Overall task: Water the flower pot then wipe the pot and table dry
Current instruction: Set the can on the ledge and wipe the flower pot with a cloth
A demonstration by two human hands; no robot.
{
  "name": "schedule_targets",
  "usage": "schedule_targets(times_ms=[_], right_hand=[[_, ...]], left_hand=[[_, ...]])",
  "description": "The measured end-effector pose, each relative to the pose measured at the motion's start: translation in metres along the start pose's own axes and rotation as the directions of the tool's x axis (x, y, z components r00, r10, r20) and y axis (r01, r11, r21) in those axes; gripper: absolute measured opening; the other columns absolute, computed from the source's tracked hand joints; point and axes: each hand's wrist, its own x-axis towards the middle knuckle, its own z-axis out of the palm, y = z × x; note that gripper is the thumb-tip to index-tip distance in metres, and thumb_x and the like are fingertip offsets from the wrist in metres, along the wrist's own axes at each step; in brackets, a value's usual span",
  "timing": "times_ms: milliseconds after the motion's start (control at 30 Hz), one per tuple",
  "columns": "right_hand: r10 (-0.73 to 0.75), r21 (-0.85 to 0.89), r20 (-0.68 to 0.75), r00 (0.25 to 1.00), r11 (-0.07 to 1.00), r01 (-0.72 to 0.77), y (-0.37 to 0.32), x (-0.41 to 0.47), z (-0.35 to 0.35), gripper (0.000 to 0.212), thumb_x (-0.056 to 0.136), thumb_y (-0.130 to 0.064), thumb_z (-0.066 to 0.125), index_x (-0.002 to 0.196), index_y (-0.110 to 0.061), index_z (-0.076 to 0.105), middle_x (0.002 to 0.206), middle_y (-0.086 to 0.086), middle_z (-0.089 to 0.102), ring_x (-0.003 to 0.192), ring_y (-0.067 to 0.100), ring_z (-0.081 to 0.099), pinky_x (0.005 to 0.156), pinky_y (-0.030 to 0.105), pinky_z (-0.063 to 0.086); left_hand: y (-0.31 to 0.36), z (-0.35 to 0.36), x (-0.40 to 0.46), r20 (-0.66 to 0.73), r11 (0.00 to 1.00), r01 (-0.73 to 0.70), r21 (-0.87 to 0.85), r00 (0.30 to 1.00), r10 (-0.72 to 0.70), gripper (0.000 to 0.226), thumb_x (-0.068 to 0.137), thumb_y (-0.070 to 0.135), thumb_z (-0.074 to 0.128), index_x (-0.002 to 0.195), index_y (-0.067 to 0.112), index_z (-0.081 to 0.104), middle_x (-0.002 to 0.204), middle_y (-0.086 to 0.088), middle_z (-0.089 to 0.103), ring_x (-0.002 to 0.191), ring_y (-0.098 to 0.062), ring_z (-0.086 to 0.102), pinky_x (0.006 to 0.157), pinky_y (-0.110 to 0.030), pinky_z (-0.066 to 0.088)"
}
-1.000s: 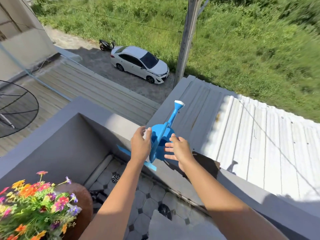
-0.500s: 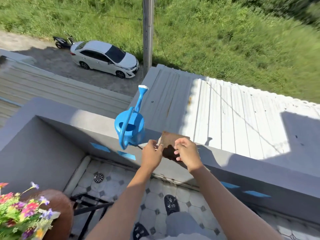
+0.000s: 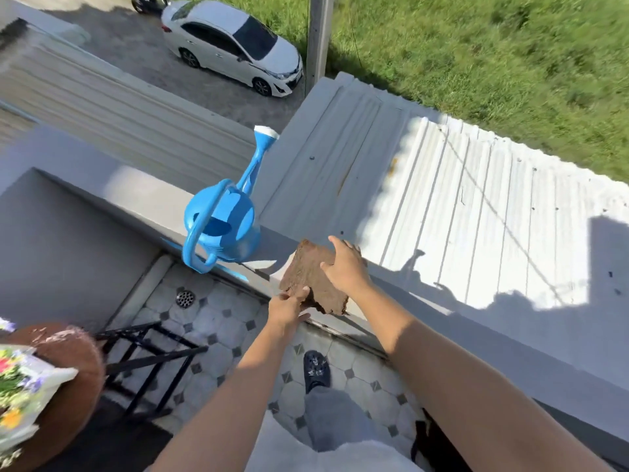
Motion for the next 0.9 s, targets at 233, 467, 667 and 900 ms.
schedule_targets(times_ms=[233,467,667,900], right_hand=[[-0.024,-0.205,0.003,1.000,0.978,0.024,0.006,0.002,0.016,0.053,0.088,-0.030,0.063,0.137,-0.019,0.046,0.134,0.006,0.053,0.131,0.028,0.039,0.107,0.047,0.032],[-0.087,0.202,0.080,0.993,0.977,0.069,-0.018,-0.032,0.028,0.020,0.081,-0.035,0.071,0.098,-0.026,0.068,0.108,-0.003,0.064,0.099,0.013,0.058,0.082,0.028,0.044],[-0.108,0.601,0.538,0.836,0.745,-0.291,-0.096,-0.075,0.043,0.056,0.080,-0.062,0.063,0.124,-0.027,0.060,0.129,-0.009,0.059,0.111,0.009,0.054,0.095,0.027,0.039],[-0.460,0.706,0.676,0.576,0.627,-0.328,-0.183,-0.137,0.083,0.015,0.092,-0.016,0.062,0.103,-0.012,0.071,0.107,0.012,0.074,0.099,0.022,0.070,0.084,0.031,0.057]], left_hand=[[0.017,-0.002,-0.043,-0.106,0.976,-0.185,0.120,0.975,0.197,0.008,0.095,0.019,0.049,0.098,0.016,0.055,0.098,0.003,0.059,0.085,-0.014,0.054,0.087,-0.034,0.045],[0.044,-0.045,-0.098,-0.069,0.939,-0.343,-0.015,0.938,0.341,0.021,0.094,0.008,0.041,0.085,0.009,0.061,0.084,0.007,0.068,0.080,0.002,0.063,0.067,-0.011,0.045],[0.061,-0.121,-0.142,-0.146,0.855,-0.455,-0.247,0.890,0.432,0.029,0.089,0.006,0.043,0.086,0.011,0.071,0.091,-0.003,0.075,0.088,-0.018,0.068,0.087,-0.034,0.050],[0.047,-0.231,-0.182,-0.340,0.751,-0.512,-0.417,0.854,0.393,0.024,0.081,0.013,0.048,0.089,-0.002,0.065,0.089,-0.014,0.071,0.088,-0.033,0.065,0.081,-0.038,0.051]])
